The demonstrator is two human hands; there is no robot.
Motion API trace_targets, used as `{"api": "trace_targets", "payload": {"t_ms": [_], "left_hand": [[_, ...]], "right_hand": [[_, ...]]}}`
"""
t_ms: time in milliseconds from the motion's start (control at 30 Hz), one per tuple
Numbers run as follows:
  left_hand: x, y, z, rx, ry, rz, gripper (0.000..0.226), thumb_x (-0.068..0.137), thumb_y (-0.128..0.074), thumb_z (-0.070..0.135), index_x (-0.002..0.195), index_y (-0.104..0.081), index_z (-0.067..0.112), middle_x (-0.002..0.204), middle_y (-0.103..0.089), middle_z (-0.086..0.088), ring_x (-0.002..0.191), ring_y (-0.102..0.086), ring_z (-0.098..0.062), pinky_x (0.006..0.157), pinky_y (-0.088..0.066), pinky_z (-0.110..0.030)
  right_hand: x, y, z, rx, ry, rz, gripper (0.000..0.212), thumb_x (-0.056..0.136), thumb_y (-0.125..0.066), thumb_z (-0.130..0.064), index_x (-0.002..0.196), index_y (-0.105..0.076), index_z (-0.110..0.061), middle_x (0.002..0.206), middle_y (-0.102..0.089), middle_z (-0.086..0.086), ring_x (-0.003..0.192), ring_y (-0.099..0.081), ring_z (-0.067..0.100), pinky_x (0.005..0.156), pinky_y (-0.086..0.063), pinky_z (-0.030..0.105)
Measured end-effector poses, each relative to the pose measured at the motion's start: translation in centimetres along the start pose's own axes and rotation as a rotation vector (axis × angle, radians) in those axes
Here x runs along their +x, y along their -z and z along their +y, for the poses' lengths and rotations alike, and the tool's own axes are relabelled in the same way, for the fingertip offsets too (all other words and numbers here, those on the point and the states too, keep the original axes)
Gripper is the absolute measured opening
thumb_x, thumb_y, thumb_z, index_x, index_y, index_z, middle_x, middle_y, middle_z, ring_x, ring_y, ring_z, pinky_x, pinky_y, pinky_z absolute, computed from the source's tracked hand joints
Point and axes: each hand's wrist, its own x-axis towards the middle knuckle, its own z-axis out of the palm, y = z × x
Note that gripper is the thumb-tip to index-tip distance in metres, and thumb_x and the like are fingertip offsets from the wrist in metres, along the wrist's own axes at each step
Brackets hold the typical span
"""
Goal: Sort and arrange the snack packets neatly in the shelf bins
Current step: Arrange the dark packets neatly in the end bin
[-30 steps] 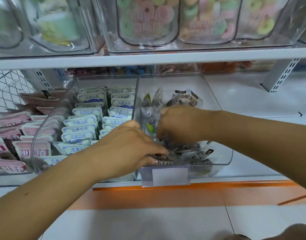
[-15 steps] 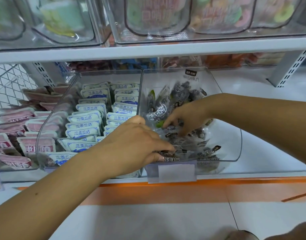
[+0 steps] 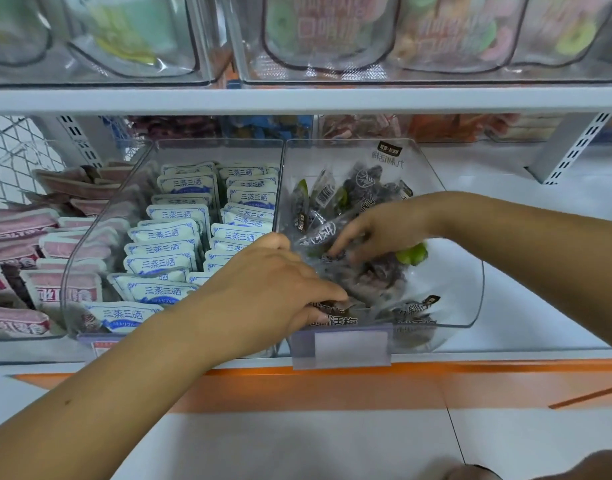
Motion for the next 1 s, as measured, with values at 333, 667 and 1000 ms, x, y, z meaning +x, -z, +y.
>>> {"api": "trace_targets", "payload": {"t_ms": [333, 667, 1000], "left_hand": [[0.2, 0.2, 0.3, 0.009, 0.023, -0.017, 0.033, 0.079, -0.06, 0.047, 0.11, -0.067, 0.038, 0.088, -0.072, 0.018, 0.071, -0.062, -0.009, 0.083, -0.029, -0.03], [0.2, 0.8, 1.3, 0.037, 0.209, 0.017, 0.077, 0.076, -0.067, 0.052, 0.139, -0.038, 0.02, 0.143, -0.037, 0.0, 0.109, -0.049, -0.016, 0.101, -0.026, -0.027], [1.0, 0.8, 0.8, 0.116, 0.17, -0.056, 0.06, 0.079, -0.034, 0.066, 0.116, -0.067, 0.032, 0.104, -0.061, 0.014, 0.094, -0.051, -0.015, 0.084, -0.027, -0.031]], "right_hand": [[-3.0, -0.9, -1.4, 0.144, 0.046, -0.065, 0.049, 0.087, -0.067, -0.023, 0.133, -0.052, -0.034, 0.116, -0.064, -0.018, 0.091, -0.059, -0.012, 0.073, -0.046, 0.008], [-2.4, -1.6, -1.9, 0.372, 0.056, 0.019, 0.032, 0.099, -0.039, -0.012, 0.096, -0.064, -0.031, 0.074, -0.049, 0.0, 0.06, -0.044, 0.009, 0.051, -0.04, 0.011], [-2.6, -0.3, 0.6, 0.456, 0.041, -0.092, 0.023, 0.099, -0.051, -0.018, 0.118, -0.063, -0.019, 0.107, -0.07, 0.0, 0.091, -0.067, 0.004, 0.081, -0.053, 0.018]]}}
